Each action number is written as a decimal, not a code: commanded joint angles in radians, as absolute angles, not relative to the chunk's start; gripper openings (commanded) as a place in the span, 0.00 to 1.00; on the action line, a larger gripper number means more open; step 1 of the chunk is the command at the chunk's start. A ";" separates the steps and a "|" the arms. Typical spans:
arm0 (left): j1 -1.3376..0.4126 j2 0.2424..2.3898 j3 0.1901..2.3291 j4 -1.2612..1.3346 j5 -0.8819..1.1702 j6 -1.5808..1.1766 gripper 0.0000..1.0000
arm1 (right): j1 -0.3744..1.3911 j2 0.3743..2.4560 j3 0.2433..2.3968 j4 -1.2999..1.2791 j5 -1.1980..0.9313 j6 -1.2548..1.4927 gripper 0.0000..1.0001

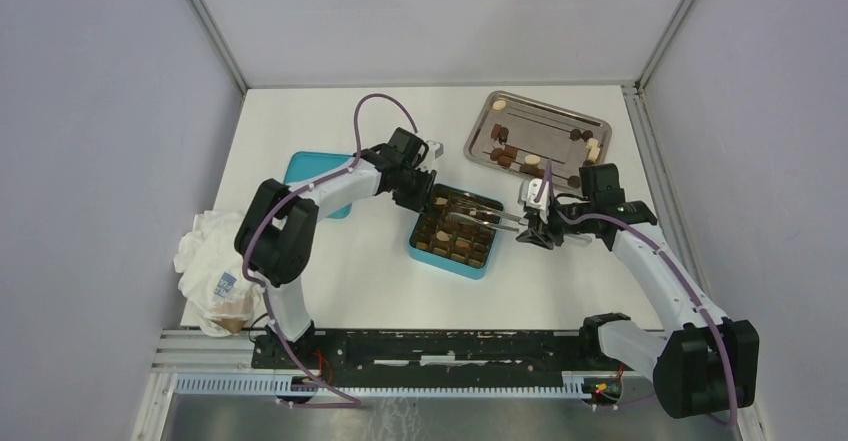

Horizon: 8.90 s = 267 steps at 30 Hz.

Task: Pack the chocolate
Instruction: Place the fake chocolate in the packing box, then pick up the fake chocolate from the plate.

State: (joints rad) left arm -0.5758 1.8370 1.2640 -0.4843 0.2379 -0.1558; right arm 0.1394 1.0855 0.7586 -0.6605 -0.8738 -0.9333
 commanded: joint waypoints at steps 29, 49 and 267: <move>-0.689 1.343 0.994 -0.077 -0.114 -0.041 0.02 | 0.178 1.059 0.820 -0.870 -1.060 -1.173 0.00; -0.663 1.603 1.133 -0.210 0.137 -0.157 0.02 | 0.275 1.038 0.754 -0.664 -0.868 -1.004 0.00; -0.613 1.151 1.032 -0.223 0.020 -0.110 0.97 | -0.127 1.510 1.402 -0.958 -0.661 -1.008 0.00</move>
